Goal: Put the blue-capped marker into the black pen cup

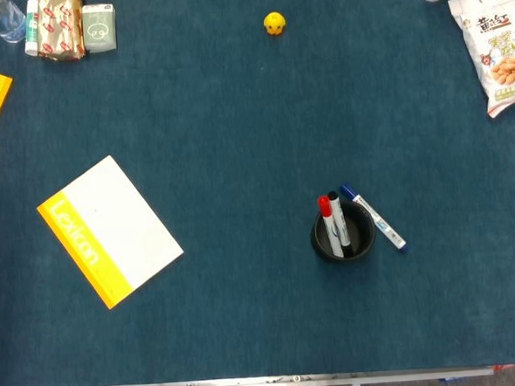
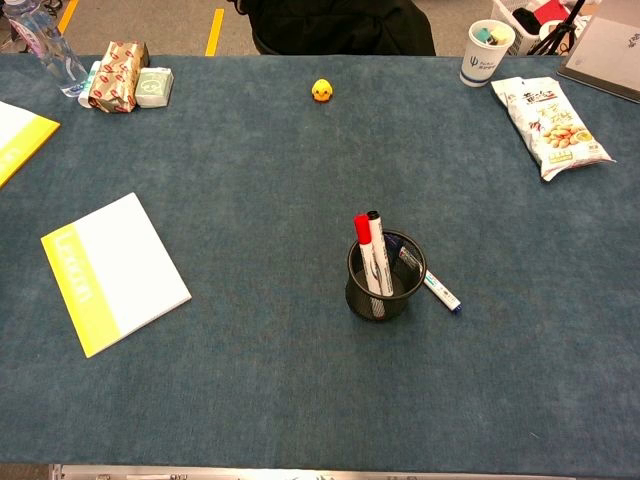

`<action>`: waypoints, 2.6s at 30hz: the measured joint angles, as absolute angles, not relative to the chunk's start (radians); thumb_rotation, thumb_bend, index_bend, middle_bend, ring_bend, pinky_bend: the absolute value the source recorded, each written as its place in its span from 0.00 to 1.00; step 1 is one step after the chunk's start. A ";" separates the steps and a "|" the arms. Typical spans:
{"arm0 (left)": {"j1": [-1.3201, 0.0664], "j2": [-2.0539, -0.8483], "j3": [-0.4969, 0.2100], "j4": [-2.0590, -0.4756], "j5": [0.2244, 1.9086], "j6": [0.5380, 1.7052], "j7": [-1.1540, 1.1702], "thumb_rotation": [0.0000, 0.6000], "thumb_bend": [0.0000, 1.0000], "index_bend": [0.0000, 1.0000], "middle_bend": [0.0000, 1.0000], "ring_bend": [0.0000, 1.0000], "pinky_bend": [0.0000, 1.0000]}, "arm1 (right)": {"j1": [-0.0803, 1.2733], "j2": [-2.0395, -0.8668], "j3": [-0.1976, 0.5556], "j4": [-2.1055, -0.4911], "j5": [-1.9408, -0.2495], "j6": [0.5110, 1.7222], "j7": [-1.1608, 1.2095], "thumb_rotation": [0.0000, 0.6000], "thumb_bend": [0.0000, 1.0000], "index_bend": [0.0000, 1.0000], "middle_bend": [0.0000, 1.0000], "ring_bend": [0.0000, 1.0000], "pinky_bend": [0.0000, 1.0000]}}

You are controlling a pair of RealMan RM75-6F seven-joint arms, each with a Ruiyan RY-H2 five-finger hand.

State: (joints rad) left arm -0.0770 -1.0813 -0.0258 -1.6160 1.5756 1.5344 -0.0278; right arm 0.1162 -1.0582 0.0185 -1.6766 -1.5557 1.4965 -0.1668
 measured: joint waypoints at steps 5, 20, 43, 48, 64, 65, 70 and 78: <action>-0.075 -1.077 -0.022 -1.623 1.579 1.537 -0.022 1.00 0.19 0.11 0.17 0.19 0.23 | 0.126 -1.063 0.013 -1.676 -1.589 1.486 -0.144 1.00 0.23 0.21 0.27 0.11 0.09; -0.054 -1.050 -0.013 -1.652 1.583 1.561 -0.012 1.00 0.20 0.11 0.17 0.19 0.23 | 0.223 -1.104 -0.050 -1.651 -1.752 1.329 -0.108 1.00 0.23 0.27 0.32 0.18 0.22; -0.031 -1.036 -0.009 -1.664 1.580 1.584 -0.009 1.00 0.20 0.11 0.17 0.19 0.23 | 0.378 -1.297 -0.146 -1.573 -1.851 1.066 -0.188 1.00 0.23 0.27 0.34 0.19 0.23; -0.026 -1.036 -0.007 -1.662 1.578 1.584 -0.010 1.00 0.19 0.11 0.17 0.19 0.23 | 0.388 -1.319 -0.164 -1.565 -1.853 1.040 -0.188 1.00 0.23 0.27 0.34 0.19 0.23; -0.016 -1.036 -0.008 -1.652 1.573 1.590 -0.017 1.00 0.20 0.11 0.17 0.19 0.23 | 0.413 -1.376 -0.183 -1.486 -1.826 1.011 -0.190 1.00 0.23 0.27 0.34 0.19 0.23; -0.016 -1.036 -0.008 -1.651 1.573 1.590 -0.018 1.00 0.20 0.11 0.17 0.19 0.23 | 0.414 -1.379 -0.182 -1.481 -1.822 1.010 -0.192 1.00 0.23 0.27 0.34 0.19 0.23; -0.015 -1.036 -0.010 -1.650 1.571 1.590 -0.018 1.00 0.20 0.11 0.17 0.19 0.23 | 0.416 -1.389 -0.167 -1.454 -1.796 1.013 -0.199 1.00 0.23 0.27 0.34 0.19 0.23; -0.018 -1.039 -0.011 -1.646 1.570 1.582 -0.017 1.00 0.20 0.11 0.17 0.19 0.23 | 0.417 -1.397 -0.129 -1.403 -1.722 1.016 -0.198 1.00 0.23 0.27 0.34 0.19 0.23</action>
